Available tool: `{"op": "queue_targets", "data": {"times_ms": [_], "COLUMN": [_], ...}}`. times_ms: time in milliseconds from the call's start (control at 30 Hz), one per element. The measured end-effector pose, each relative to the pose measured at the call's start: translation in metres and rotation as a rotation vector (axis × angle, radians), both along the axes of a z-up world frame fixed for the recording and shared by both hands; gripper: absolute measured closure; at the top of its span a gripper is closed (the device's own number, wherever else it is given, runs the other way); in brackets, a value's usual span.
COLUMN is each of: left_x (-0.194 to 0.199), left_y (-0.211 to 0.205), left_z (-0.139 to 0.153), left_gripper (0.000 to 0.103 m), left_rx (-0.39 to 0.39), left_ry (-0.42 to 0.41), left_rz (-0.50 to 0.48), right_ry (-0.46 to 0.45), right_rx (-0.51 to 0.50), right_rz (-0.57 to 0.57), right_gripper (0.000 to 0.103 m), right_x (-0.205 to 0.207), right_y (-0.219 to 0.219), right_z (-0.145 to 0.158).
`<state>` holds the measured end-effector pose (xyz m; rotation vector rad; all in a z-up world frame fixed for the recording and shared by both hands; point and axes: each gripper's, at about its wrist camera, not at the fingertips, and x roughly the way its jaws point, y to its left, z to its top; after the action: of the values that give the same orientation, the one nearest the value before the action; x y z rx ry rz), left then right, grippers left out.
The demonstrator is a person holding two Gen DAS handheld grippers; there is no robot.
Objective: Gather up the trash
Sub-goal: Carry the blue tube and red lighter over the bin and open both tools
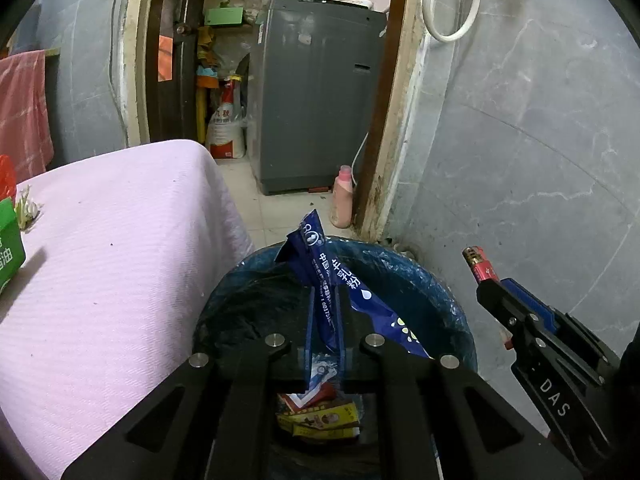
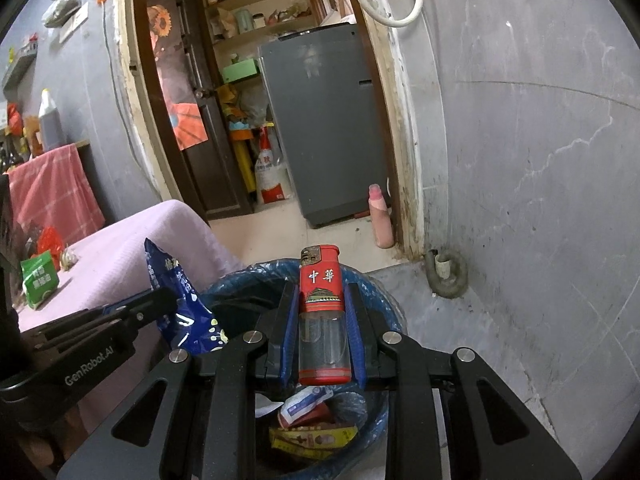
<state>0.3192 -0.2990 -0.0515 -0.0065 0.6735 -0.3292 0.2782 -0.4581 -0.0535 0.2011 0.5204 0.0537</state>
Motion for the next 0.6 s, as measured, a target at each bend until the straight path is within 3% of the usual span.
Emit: {"op": "queue_targets", "data": {"times_ms": [233,433,533,600], "left_x": [-0.001,-0.003,-0.006,-0.01], "left_y": [-0.001,0.002,0.007,0.009], "left_z": [-0.001,0.002,0.007,0.013], "left_gripper": [0.088,0.087,0.081,0.071], "left_rx": [0.004,-0.02,-0.042,-0.064], "left_ry": [-0.001,-0.013,-0.036,-0.063], "left_rz": [-0.017,-0.013,-0.008,0.001], "right_ry": [0.007,-0.011,-0.022,-0.035], "right_rx": [0.005,0.015,0.021,0.019], "right_rz": [-0.005,-0.012,-0.022,-0.028], "right_gripper": [0.081,0.075,0.075,0.071], "right_x": [0.0,-0.003,-0.005,-0.007], "right_y": [-0.002,-0.008,-0.011,-0.012], "right_z": [-0.001,0.002,0.006,0.01]}}
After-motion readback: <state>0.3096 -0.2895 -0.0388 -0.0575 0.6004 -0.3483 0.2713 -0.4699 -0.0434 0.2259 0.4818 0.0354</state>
